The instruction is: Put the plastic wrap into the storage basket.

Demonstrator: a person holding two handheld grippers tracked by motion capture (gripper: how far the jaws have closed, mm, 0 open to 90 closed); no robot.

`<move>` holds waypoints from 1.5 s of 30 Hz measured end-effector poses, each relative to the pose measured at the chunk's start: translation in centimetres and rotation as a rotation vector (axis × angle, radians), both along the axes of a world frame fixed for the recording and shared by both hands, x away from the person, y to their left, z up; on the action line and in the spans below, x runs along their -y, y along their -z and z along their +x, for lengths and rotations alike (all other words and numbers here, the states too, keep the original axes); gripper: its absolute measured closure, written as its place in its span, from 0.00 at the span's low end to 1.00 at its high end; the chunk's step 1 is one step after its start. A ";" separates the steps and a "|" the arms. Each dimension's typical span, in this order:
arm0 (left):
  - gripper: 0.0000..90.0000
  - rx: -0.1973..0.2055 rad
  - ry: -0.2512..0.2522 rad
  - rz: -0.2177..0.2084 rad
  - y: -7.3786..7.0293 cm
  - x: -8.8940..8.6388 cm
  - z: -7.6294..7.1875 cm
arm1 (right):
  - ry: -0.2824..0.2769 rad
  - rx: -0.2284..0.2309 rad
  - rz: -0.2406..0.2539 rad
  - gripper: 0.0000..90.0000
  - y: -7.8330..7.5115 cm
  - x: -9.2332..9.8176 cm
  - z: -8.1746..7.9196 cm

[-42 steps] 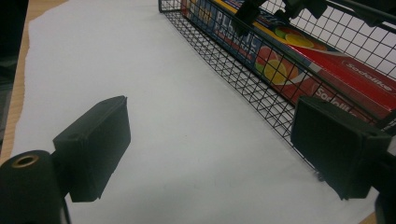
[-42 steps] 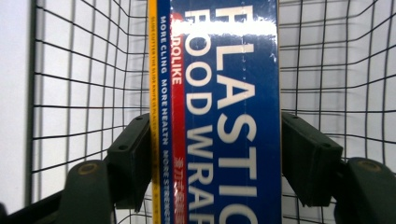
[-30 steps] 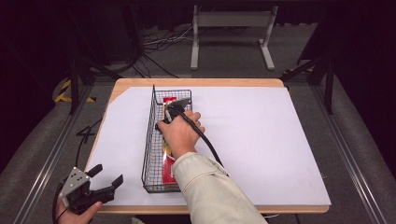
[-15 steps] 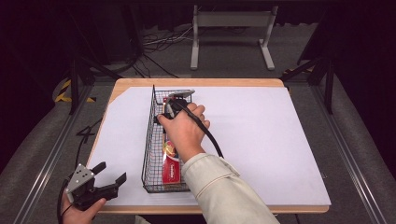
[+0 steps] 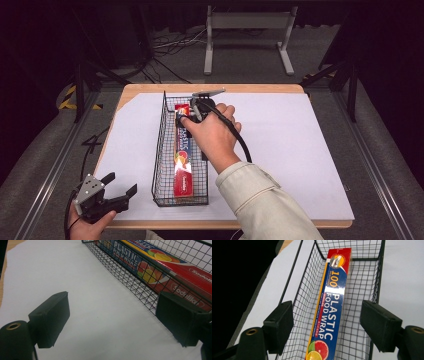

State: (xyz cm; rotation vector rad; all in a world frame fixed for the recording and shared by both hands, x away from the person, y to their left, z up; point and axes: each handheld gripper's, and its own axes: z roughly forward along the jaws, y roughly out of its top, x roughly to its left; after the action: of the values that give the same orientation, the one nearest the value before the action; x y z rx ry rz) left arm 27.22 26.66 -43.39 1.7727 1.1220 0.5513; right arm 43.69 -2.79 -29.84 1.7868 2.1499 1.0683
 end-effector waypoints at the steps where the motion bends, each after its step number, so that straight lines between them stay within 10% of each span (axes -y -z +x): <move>1: 0.14 0.001 0.001 0.000 0.0 0.0 0.1 | -0.004 -0.001 0.004 0.30 -0.1 0.2 -0.1; 30: 0.14 -0.010 0.034 -0.005 0.0 0.8 1.1 | -0.317 0.272 -0.089 0.27 -2.4 13.1 -3.4; 45: 0.14 -0.016 0.022 -0.013 0.1 0.6 1.0 | -0.363 0.372 -0.137 0.23 -2.1 19.7 -4.4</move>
State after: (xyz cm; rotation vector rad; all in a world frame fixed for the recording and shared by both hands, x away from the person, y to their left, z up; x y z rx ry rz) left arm 28.26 26.09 -43.48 1.7787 1.1129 0.5161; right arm 39.33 -22.50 -27.74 1.0598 2.2826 1.1794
